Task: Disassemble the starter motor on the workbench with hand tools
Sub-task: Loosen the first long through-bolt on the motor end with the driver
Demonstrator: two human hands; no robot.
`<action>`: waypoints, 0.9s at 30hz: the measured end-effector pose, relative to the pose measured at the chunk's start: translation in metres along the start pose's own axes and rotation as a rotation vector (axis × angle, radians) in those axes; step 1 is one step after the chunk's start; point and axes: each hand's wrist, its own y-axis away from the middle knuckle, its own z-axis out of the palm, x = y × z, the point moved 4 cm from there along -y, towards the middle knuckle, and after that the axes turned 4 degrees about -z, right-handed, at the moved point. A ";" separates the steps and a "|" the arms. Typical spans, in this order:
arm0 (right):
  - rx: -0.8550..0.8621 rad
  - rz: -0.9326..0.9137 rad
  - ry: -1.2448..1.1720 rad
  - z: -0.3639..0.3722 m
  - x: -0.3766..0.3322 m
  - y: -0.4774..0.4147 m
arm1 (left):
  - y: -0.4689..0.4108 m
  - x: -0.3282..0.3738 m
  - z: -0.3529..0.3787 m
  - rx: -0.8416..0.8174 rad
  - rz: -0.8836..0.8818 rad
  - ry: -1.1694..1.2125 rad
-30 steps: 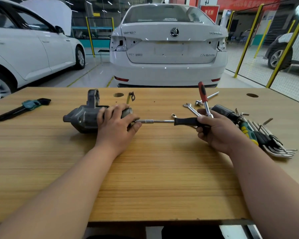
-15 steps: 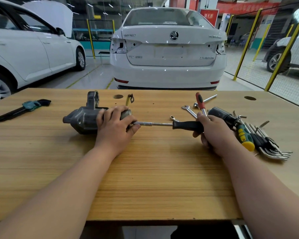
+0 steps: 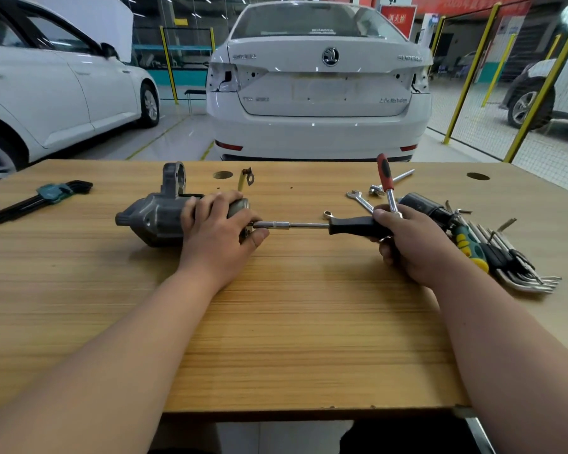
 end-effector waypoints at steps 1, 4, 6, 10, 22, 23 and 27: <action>-0.002 0.008 -0.043 0.000 0.000 0.001 | 0.000 0.000 -0.001 -0.001 -0.002 0.005; -0.021 0.089 -0.255 0.003 -0.001 0.004 | 0.000 0.000 0.000 -0.015 -0.006 0.000; -0.032 0.146 -0.384 0.004 -0.001 0.004 | 0.000 -0.001 0.001 -0.017 -0.002 -0.003; -0.047 0.172 -0.528 0.007 0.001 0.005 | -0.001 -0.001 0.000 -0.008 0.002 -0.008; 0.065 -0.035 0.098 0.002 -0.003 0.007 | 0.000 0.002 -0.003 -0.005 -0.008 0.018; 0.060 -0.025 0.104 0.001 -0.004 0.007 | 0.000 0.002 -0.004 -0.005 -0.009 0.023; 0.031 -0.017 0.169 0.000 -0.004 0.008 | 0.000 0.004 -0.005 0.000 -0.013 0.036</action>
